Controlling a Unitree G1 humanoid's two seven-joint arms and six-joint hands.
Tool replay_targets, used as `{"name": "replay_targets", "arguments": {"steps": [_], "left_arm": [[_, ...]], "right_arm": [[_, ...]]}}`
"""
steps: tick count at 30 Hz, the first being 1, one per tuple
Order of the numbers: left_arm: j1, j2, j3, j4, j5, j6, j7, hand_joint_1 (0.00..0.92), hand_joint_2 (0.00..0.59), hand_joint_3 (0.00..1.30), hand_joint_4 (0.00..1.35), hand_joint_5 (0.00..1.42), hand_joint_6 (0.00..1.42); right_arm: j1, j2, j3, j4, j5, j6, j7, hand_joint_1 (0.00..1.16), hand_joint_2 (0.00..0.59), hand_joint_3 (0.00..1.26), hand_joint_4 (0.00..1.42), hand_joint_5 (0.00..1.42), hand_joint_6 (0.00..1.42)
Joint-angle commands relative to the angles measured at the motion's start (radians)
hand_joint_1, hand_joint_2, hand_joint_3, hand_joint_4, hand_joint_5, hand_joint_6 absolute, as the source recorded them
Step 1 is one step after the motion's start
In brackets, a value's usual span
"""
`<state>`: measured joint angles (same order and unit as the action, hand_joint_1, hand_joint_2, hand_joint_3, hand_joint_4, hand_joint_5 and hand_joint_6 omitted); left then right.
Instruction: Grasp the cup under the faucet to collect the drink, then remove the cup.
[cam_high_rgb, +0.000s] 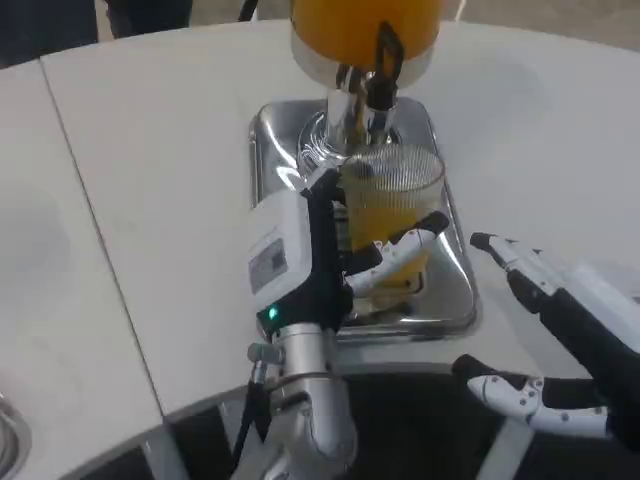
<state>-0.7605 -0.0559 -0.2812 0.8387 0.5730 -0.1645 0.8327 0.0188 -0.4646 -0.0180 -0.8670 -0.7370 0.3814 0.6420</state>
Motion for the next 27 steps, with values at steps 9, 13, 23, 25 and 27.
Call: {"name": "replay_targets", "arguments": {"steps": [9, 13, 23, 25, 27], "left_arm": [[0.004, 0.056, 0.053, -0.043, -0.037, -0.082, 0.014, 0.632, 0.045, 1.09, 1.09, 1.42, 1.42], [0.019, 0.07, 0.059, -0.066, -0.036, -0.098, 0.007, 0.633, 0.044, 1.1, 1.09, 1.42, 1.42], [0.047, 0.12, 0.086, -0.106, -0.051, -0.113, -0.029, 0.633, 0.043, 1.13, 1.1, 1.42, 1.42], [0.053, 0.132, 0.089, -0.111, -0.055, -0.118, -0.035, 0.633, 0.043, 1.14, 1.11, 1.42, 1.42], [0.058, 0.139, 0.092, -0.112, -0.059, -0.122, -0.04, 0.633, 0.043, 1.14, 1.11, 1.42, 1.42]], "right_arm": [[-0.012, -0.004, 0.02, 0.013, 0.02, -0.01, -0.013, 0.48, 0.402, 0.01, 0.0, 0.0, 0.13], [-0.01, -0.005, 0.021, 0.014, 0.021, -0.017, -0.021, 0.49, 0.406, 0.01, 0.0, 0.0, 0.13], [0.008, -0.008, 0.011, -0.006, 0.02, -0.044, -0.036, 0.49, 0.413, 0.01, 0.0, 0.0, 0.13], [0.014, -0.009, 0.011, -0.006, 0.019, -0.052, -0.041, 0.52, 0.422, 0.01, 0.0, 0.0, 0.13], [0.018, -0.005, 0.007, -0.003, 0.028, -0.049, -0.042, 0.52, 0.423, 0.01, 0.0, 0.0, 0.13]]}}
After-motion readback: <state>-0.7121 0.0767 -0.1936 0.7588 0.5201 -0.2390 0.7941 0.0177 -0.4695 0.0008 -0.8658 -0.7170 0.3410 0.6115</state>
